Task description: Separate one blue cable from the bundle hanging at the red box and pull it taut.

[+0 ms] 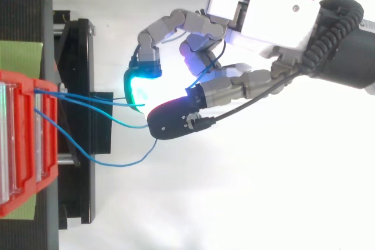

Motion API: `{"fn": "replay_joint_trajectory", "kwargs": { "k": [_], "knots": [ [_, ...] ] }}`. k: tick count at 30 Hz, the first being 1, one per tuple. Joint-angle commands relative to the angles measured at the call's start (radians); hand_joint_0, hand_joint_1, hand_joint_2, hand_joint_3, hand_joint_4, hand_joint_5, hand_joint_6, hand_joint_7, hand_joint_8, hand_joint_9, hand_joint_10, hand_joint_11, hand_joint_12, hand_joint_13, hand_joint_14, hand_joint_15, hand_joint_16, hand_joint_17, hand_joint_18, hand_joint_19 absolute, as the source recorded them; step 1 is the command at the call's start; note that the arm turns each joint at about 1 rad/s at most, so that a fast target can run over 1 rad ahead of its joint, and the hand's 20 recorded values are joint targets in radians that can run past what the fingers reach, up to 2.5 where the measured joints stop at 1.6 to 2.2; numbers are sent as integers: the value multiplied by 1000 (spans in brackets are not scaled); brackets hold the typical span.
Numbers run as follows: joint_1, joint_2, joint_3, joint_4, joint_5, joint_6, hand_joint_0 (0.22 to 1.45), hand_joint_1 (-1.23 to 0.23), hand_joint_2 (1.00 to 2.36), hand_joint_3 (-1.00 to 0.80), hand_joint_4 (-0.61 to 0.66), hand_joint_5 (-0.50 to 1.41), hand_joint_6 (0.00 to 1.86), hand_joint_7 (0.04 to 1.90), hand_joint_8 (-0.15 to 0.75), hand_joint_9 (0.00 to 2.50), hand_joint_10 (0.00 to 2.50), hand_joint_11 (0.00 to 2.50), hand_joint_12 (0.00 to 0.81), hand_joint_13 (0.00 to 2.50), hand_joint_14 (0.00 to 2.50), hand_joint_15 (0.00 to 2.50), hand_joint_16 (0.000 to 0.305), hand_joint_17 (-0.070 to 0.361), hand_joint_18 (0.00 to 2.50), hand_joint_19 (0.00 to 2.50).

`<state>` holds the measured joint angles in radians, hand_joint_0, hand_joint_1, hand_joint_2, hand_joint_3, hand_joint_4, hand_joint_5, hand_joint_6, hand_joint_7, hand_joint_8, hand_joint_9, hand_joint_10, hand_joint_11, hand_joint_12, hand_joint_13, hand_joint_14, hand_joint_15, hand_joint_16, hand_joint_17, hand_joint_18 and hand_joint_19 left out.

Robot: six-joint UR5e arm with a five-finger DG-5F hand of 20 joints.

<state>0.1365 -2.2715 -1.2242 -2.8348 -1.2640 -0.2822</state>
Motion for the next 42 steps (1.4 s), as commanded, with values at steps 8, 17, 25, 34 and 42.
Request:
{"fn": "replay_joint_trajectory", "kwargs": {
  "k": [8, 17, 25, 34, 42],
  "knots": [
    [0, 0, 0, 0, 0, 0, 686, -695, 1009, -74, -60, -168, 970, 1146, 359, 824, 1938, 1038, 403, 859, 1820, 1042, 50, 113, 1146, 1402],
    [0, 1, 0, 0, 0, 0, 686, -694, 1009, -72, -58, -168, 970, 1151, 350, 818, 1950, 1036, 407, 860, 1819, 1050, 50, 113, 1144, 1411],
    [0, 0, 0, 0, 0, 0, 686, -694, 1009, -68, -62, -168, 971, 1146, 353, 817, 1965, 1023, 403, 861, 1812, 1048, 50, 114, 1145, 1402],
    [0, 1, 0, 0, 0, 0, 686, -694, 1009, -68, -59, -168, 970, 1149, 352, 816, 1977, 1019, 405, 859, 1808, 1039, 50, 112, 1144, 1407],
    [0, 1, 0, 0, 0, 0, 686, -694, 1009, -68, -60, -167, 970, 1148, 352, 816, 1985, 1017, 399, 858, 1811, 1041, 50, 113, 1146, 1404]
  ]
}}
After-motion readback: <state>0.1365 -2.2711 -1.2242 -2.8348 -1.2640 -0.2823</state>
